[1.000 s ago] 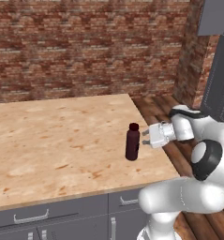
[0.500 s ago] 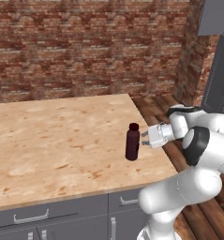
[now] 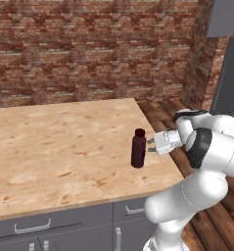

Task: Pick the juice from the counter and place it in the open cabinet.

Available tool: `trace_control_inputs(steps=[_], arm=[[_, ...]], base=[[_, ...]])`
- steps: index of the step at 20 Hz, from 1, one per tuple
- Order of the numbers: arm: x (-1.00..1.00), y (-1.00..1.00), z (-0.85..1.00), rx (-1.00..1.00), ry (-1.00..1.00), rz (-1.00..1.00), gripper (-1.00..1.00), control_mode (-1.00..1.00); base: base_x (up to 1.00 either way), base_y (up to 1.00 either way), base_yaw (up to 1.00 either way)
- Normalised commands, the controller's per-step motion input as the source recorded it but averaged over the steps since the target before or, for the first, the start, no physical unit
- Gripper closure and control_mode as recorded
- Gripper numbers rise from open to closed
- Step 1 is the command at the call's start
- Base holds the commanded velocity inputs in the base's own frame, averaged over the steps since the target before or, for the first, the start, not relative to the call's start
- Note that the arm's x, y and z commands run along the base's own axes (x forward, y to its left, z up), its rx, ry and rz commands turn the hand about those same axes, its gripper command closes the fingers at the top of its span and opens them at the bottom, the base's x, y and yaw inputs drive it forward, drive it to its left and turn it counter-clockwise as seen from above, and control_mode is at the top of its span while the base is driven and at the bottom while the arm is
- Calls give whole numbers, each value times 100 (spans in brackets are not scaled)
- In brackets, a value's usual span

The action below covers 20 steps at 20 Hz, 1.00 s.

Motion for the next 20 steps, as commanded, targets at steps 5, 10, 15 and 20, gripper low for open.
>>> trace_control_inputs(steps=[5, 10, 15, 20], arm=[[0, 14, -7, 0, 5, 0, -100, -100], [0, 14, -6, 0, 4, 0, -100, -100], [0, 14, -2, 0, 3, 0, -100, -100], [0, 15, -4, 0, 1, 0, -100, -100]], base=[[0, 0, 0], [0, 0, 0], [0, 0, 0], [0, 0, 0]])
